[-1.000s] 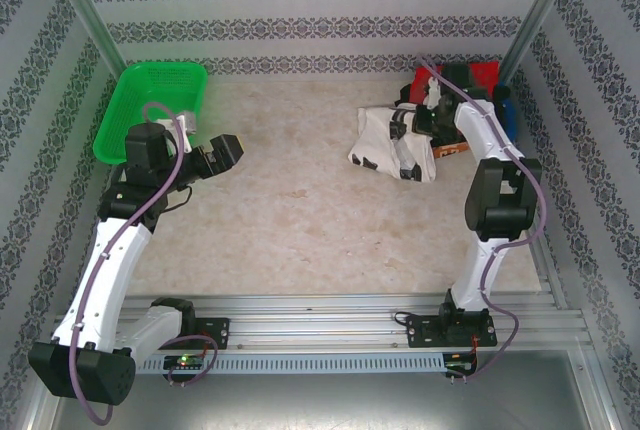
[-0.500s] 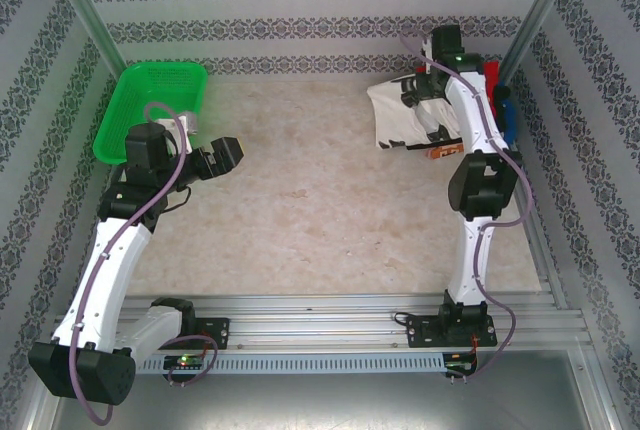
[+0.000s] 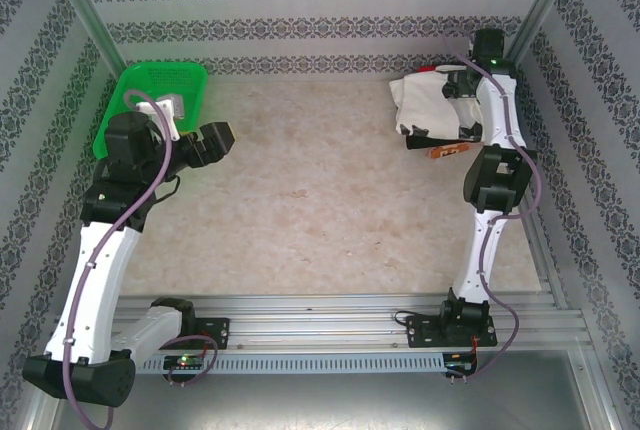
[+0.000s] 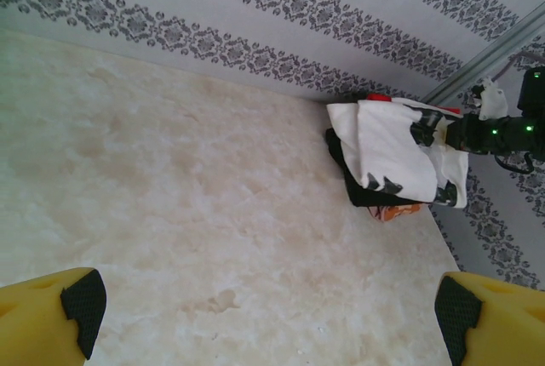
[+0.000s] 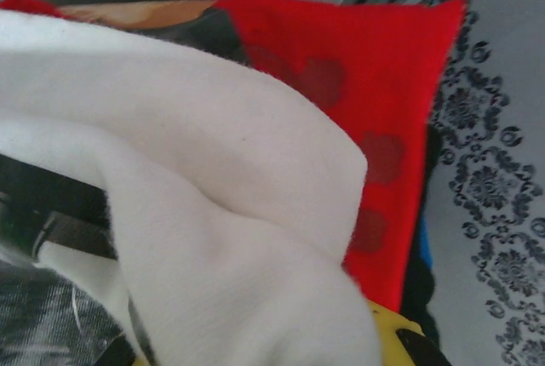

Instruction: Fold and stack the t-shirts

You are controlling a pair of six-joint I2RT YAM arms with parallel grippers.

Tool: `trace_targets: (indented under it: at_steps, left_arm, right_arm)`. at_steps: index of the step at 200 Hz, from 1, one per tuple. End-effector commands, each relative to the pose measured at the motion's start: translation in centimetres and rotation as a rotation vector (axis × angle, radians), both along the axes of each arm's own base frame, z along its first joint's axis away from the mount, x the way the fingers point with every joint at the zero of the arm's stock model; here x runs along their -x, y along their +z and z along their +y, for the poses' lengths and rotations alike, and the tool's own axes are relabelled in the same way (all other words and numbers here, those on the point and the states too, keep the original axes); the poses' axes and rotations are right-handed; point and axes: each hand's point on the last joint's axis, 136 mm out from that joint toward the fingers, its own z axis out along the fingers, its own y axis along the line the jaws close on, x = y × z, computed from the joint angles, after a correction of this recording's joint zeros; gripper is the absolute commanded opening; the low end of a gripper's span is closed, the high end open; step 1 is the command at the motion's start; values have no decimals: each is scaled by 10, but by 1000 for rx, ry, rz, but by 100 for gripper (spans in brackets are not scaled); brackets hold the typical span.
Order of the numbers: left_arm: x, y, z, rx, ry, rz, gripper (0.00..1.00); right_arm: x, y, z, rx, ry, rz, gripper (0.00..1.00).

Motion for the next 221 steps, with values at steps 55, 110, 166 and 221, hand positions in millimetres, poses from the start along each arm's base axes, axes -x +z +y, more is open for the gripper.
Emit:
trace_targets:
  at_steps: [55,110,166,221]
  left_arm:
    - [14,5,12,-74,40,-2,100]
    - [15,-1,13,-81,45,15,100]
    - [9,4,8,-44,31,-7,100]
    - [3,8,3,-10,10,-50,100]
  right_arm:
    - [-22,18,-76,4,-180,-206,0]
    - [-28,-12,-82,-91,-203,-203,40]
    - [-17,47,-68,-223,-212,-312,68]
    - [19,53,-64,-432,-311,-314,83]
